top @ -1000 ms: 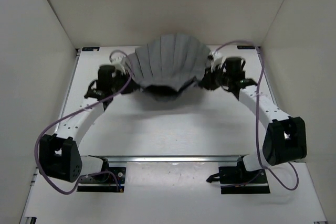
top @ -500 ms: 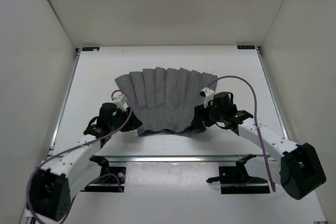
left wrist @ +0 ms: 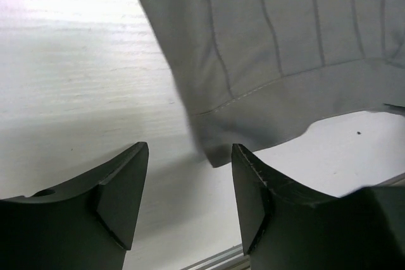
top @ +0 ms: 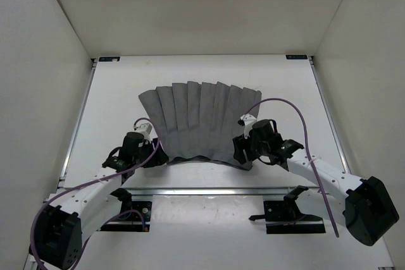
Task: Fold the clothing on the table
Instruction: Fold the skirt
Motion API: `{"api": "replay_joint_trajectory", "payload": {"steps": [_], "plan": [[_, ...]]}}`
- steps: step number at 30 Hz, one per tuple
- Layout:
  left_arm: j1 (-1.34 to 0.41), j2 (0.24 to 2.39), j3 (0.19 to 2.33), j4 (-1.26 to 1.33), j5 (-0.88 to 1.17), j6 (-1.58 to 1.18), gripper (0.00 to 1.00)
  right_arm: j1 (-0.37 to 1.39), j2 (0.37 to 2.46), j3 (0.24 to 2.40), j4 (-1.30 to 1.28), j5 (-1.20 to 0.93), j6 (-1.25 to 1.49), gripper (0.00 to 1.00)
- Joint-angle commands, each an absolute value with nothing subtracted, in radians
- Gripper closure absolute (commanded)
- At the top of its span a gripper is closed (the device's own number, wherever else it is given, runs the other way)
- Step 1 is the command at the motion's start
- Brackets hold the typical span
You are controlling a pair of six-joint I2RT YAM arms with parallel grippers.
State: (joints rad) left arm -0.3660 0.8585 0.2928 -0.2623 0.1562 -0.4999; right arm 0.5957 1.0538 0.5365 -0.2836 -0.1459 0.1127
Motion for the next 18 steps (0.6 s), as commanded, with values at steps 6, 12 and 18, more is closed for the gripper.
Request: {"api": "replay_joint_trajectory", "payload": {"steps": [6, 12, 18], "plan": [[-0.394, 0.870, 0.249, -0.167, 0.123, -0.546, 0.34, 0.597, 1.002, 0.465, -0.318, -0.066, 0.147, 0.36], [-0.419, 0.913, 0.265, -0.121, 0.107, -0.565, 0.32, 0.577, 1.018, 0.465, -0.330, -0.063, 0.172, 0.36], [-0.451, 0.974, 0.264, -0.074, 0.107, -0.581, 0.51, 0.551, 1.040, 0.469, -0.344, -0.094, 0.208, 0.38]]}}
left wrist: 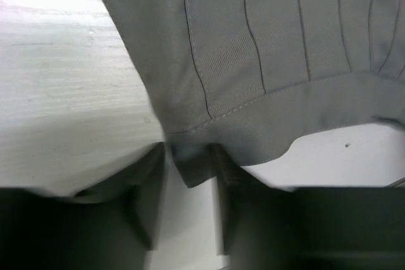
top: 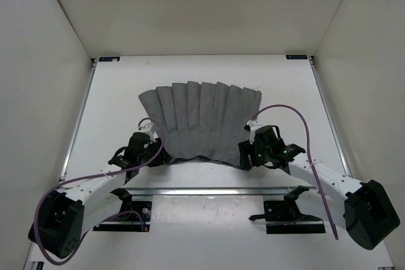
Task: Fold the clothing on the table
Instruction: Fold the skirt
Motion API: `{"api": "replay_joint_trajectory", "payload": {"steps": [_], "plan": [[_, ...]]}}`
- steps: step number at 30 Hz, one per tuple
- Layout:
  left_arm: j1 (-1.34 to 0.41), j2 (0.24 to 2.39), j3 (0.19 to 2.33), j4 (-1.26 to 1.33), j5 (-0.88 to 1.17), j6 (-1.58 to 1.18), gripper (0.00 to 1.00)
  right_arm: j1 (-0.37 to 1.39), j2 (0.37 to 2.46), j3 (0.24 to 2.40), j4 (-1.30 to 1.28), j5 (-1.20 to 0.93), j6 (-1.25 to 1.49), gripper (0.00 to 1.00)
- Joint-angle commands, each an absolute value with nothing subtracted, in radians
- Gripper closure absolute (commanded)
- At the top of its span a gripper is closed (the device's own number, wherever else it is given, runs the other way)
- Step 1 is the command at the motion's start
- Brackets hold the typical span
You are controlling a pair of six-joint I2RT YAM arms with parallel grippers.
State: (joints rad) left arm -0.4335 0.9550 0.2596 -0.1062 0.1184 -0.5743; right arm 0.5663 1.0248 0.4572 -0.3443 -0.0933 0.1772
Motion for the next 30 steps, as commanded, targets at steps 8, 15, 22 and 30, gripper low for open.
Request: {"api": "replay_joint_trajectory", "payload": {"steps": [8, 15, 22, 30], "plan": [[-0.459, 1.016, 0.268, -0.049, 0.120, -0.588, 1.00, 0.561, 1.109, 0.506, -0.402, -0.143, 0.249, 0.67], [-0.451, 0.959, 0.317, -0.145, 0.162, -0.568, 1.00, 0.543, 1.101, 0.532, -0.485, -0.181, 0.276, 1.00], [-0.437, 0.871, 0.521, -0.359, 0.179, -0.512, 1.00, 0.450, 0.937, 0.667, -0.622, -0.219, 0.213, 1.00], [-0.465, 0.724, 0.569, -0.459, 0.229, -0.555, 1.00, 0.454, 0.775, 0.750, -0.742, -0.258, 0.179, 1.00]]}}
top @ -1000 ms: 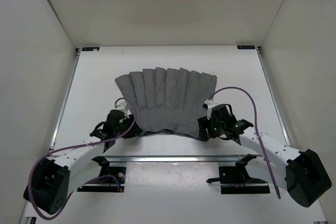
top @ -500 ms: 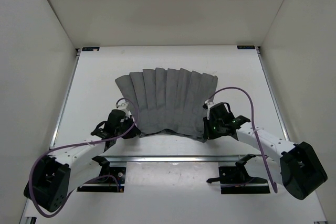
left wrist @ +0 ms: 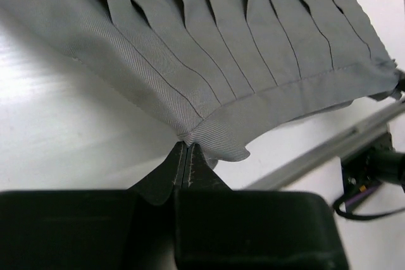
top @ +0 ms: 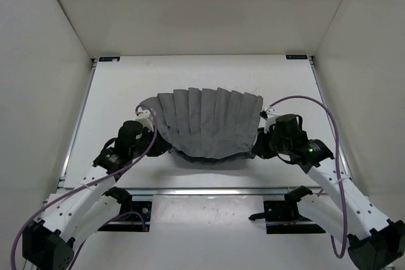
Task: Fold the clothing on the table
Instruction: Fold the skirt
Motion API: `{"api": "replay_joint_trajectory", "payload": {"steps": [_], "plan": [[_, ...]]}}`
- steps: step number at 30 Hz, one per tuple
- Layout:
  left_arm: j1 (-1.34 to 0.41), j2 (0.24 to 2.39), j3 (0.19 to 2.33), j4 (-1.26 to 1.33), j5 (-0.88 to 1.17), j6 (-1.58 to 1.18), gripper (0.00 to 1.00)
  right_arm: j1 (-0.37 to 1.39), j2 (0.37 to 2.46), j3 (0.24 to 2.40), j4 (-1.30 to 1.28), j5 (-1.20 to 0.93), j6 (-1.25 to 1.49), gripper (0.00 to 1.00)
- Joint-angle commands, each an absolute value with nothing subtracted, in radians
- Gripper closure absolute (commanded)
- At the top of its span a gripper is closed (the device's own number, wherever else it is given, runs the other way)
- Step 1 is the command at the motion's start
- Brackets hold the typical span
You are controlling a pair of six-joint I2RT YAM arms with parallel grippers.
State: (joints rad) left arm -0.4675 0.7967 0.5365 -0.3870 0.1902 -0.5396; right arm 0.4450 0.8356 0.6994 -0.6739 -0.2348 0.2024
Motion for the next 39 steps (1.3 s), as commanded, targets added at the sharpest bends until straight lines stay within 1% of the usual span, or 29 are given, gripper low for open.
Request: {"api": "replay_joint_trajectory", "payload": {"steps": [1, 5, 8, 10, 12, 15, 17, 18, 19, 20, 21, 22, 23, 24, 25, 26, 27, 28, 29, 31, 32, 33, 34, 36, 39], "plan": [[-0.462, 0.710, 0.577, -0.492, 0.226, -0.557, 1.00, 0.445, 0.750, 0.762, -0.762, -0.261, 0.178, 0.99], [-0.420, 0.626, 0.618, -0.574, 0.252, -0.561, 1.00, 0.390, 0.674, 0.819, -0.825, -0.307, 0.146, 1.00], [-0.400, 0.591, 0.637, -0.592, 0.275, -0.575, 1.00, 0.306, 0.673, 0.868, -0.857, -0.412, 0.103, 1.00], [-0.373, 0.600, 0.634, -0.563, 0.285, -0.572, 1.00, 0.270, 0.699, 0.899, -0.835, -0.461, 0.089, 1.00], [-0.338, 0.641, 0.635, -0.525, 0.287, -0.557, 1.00, 0.244, 0.770, 0.914, -0.781, -0.483, 0.078, 1.00], [-0.258, 0.762, 0.652, -0.398, 0.308, -0.540, 1.00, 0.224, 0.903, 0.943, -0.649, -0.480, 0.095, 1.00], [-0.221, 0.909, 0.670, -0.266, 0.327, -0.554, 1.00, 0.177, 1.020, 0.986, -0.519, -0.503, 0.109, 1.00], [-0.201, 0.986, 0.690, -0.235, 0.328, -0.564, 1.00, 0.170, 1.104, 0.988, -0.488, -0.524, 0.118, 1.00], [-0.192, 1.029, 0.702, -0.177, 0.302, -0.574, 1.00, 0.151, 1.194, 1.018, -0.424, -0.516, 0.132, 1.00], [-0.184, 1.116, 0.725, -0.116, 0.287, -0.589, 1.00, 0.149, 1.234, 1.050, -0.370, -0.506, 0.132, 1.00], [-0.160, 1.206, 0.748, -0.080, 0.290, -0.606, 1.00, 0.147, 1.326, 1.078, -0.327, -0.499, 0.124, 1.00], [-0.126, 1.253, 0.768, -0.033, 0.304, -0.617, 1.00, 0.146, 1.413, 1.121, -0.310, -0.464, 0.118, 1.00], [-0.109, 1.346, 0.810, 0.039, 0.375, -0.638, 0.72, 0.146, 1.454, 1.176, -0.269, -0.450, 0.109, 0.89], [-0.094, 1.426, 0.848, 0.067, 0.412, -0.672, 0.45, 0.141, 1.520, 1.193, -0.241, -0.404, 0.107, 0.72], [-0.083, 1.446, 0.870, 0.125, 0.449, -0.692, 0.46, 0.138, 1.566, 1.234, -0.239, -0.349, 0.113, 0.64], [-0.075, 1.495, 0.902, 0.170, 0.477, -0.727, 0.48, 0.132, 1.584, 1.259, -0.220, -0.342, 0.126, 0.61], [-0.074, 1.524, 0.931, 0.170, 0.480, -0.741, 0.46, 0.117, 1.603, 1.262, -0.204, -0.330, 0.132, 0.58], [-0.080, 1.538, 0.975, 0.166, 0.466, -0.724, 0.35, 0.111, 1.600, 1.261, -0.199, -0.319, 0.149, 0.53], [-0.083, 1.543, 0.995, 0.129, 0.456, -0.701, 0.33, 0.109, 1.591, 1.252, -0.196, -0.302, 0.155, 0.54], [-0.087, 1.543, 1.037, 0.060, 0.425, -0.648, 0.33, 0.109, 1.560, 1.214, -0.198, -0.266, 0.164, 0.53], [-0.090, 1.522, 1.016, 0.040, 0.419, -0.641, 0.32, 0.106, 1.534, 1.171, -0.196, -0.253, 0.169, 0.50], [-0.089, 1.507, 1.000, 0.028, 0.402, -0.631, 0.32, 0.103, 1.511, 1.129, -0.192, -0.256, 0.175, 0.50], [-0.086, 1.464, 0.958, 0.023, 0.379, -0.620, 0.31, 0.100, 1.491, 1.111, -0.198, -0.253, 0.192, 0.49], [-0.097, 1.404, 0.886, 0.000, 0.344, -0.598, 0.32, 0.084, 1.441, 1.008, -0.196, -0.281, 0.228, 0.49], [-0.113, 1.284, 0.743, -0.043, 0.284, -0.581, 0.31, 0.072, 1.373, 0.895, -0.175, -0.320, 0.300, 0.52]]}}
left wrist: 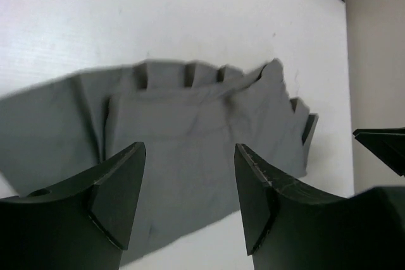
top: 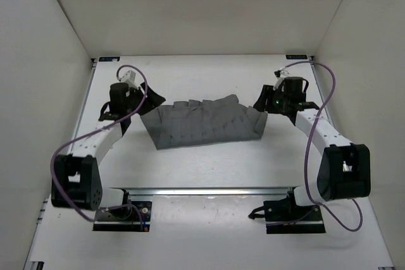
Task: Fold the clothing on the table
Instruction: Fold the skirt
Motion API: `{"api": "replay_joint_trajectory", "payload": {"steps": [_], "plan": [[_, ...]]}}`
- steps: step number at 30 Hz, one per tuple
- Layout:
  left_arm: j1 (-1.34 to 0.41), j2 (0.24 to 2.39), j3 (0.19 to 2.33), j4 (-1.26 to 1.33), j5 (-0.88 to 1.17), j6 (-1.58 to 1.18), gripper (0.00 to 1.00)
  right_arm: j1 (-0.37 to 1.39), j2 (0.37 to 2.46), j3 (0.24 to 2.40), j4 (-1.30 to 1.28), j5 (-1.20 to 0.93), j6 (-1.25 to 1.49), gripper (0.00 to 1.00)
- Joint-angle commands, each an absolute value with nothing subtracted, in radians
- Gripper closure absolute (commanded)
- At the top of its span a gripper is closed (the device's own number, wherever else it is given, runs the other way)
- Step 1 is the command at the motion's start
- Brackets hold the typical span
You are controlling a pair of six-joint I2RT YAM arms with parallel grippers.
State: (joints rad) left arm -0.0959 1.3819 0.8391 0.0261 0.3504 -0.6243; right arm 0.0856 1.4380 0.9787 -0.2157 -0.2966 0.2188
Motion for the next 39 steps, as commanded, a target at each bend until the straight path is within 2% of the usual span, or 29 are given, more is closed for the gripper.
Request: {"api": "replay_joint_trajectory", "payload": {"steps": [1, 6, 11, 16, 18, 23, 26, 30, 32, 33, 34, 35, 37, 38, 39], "plan": [[-0.115, 1.232, 0.686, -0.048, 0.270, -0.581, 0.32, 0.065, 1.370, 0.849, -0.173, -0.322, 0.323, 0.53], [-0.195, 1.108, 0.583, -0.135, 0.184, -0.542, 0.32, 0.077, 1.261, 0.704, -0.147, -0.268, 0.394, 0.53], [-0.222, 1.034, 0.462, -0.150, 0.175, -0.548, 0.32, 0.043, 1.299, 0.652, -0.109, -0.337, 0.440, 0.54], [-0.245, 1.043, 0.416, -0.137, 0.153, -0.552, 0.33, 0.064, 1.350, 0.629, -0.071, -0.351, 0.471, 0.53], [-0.247, 1.060, 0.404, -0.117, 0.161, -0.560, 0.36, 0.078, 1.353, 0.614, -0.048, -0.356, 0.488, 0.50], [-0.239, 1.074, 0.371, -0.072, 0.172, -0.574, 0.32, 0.084, 1.361, 0.601, -0.054, -0.327, 0.491, 0.49], [-0.252, 1.088, 0.362, -0.058, 0.158, -0.577, 0.31, 0.086, 1.377, 0.600, -0.061, -0.319, 0.497, 0.43], [-0.256, 1.126, 0.361, -0.032, 0.149, -0.575, 0.31, 0.097, 1.417, 0.609, -0.052, -0.321, 0.491, 0.44], [-0.256, 1.140, 0.357, -0.012, 0.147, -0.584, 0.33, 0.101, 1.451, 0.601, -0.026, -0.337, 0.503, 0.48], [-0.256, 1.156, 0.359, -0.011, 0.146, -0.577, 0.33, 0.109, 1.462, 0.609, -0.018, -0.350, 0.502, 0.53], [-0.255, 1.167, 0.362, -0.014, 0.141, -0.577, 0.33, 0.112, 1.480, 0.609, -0.008, -0.373, 0.500, 0.65], [-0.255, 1.172, 0.361, -0.012, 0.140, -0.578, 0.34, 0.112, 1.494, 0.618, -0.008, -0.383, 0.505, 0.72], [-0.250, 1.177, 0.362, 0.014, 0.141, -0.578, 0.34, 0.112, 1.497, 0.611, 0.037, -0.402, 0.512, 0.95], [-0.250, 1.177, 0.361, 0.015, 0.137, -0.575, 0.36, 0.107, 1.490, 0.604, 0.061, -0.431, 0.515, 1.00], [-0.245, 1.174, 0.364, 0.018, 0.138, -0.575, 0.39, 0.097, 1.473, 0.595, 0.070, -0.439, 0.521, 0.99]]}}
